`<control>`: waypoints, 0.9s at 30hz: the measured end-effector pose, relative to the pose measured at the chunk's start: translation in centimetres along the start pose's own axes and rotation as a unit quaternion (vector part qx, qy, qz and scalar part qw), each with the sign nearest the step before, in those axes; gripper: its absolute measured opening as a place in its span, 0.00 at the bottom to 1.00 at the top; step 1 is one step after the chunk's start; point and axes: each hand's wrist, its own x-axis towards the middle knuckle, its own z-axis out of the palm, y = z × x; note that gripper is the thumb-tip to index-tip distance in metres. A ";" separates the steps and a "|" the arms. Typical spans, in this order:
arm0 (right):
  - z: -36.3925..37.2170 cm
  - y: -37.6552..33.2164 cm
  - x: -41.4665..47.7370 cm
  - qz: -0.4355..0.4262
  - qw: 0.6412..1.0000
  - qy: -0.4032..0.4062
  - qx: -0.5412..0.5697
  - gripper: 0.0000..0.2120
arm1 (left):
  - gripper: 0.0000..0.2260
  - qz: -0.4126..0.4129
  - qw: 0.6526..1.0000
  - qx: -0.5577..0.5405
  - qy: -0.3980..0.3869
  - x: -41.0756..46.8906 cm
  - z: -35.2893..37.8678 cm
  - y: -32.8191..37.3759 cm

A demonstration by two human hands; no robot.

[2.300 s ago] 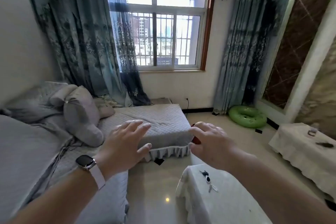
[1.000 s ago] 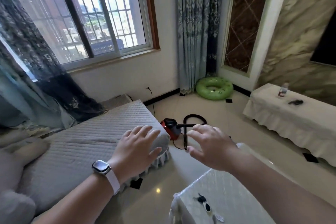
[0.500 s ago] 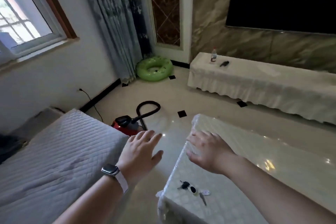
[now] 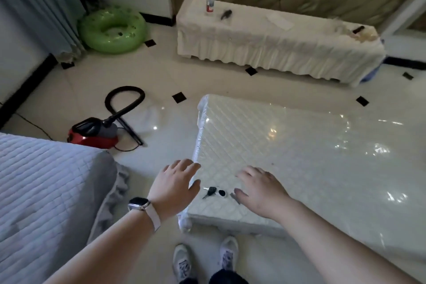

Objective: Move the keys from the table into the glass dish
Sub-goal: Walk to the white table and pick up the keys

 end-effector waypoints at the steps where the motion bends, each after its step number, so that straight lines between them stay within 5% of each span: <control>1: 0.9 0.8 0.4 0.007 1.000 -0.010 0.002 0.24 | 0.18 0.000 1.000 -0.005 -0.011 0.6 1.2 -0.1; 12: 19.2 11.2 6.8 0.093 0.992 -0.045 0.070 0.21 | 0.18 -0.047 0.988 -0.030 -0.147 8.2 22.8 -2.4; 27: 32.1 16.5 13.8 0.047 0.999 -0.011 0.005 0.21 | 0.14 -0.079 0.986 -0.019 -0.147 10.9 38.0 -5.0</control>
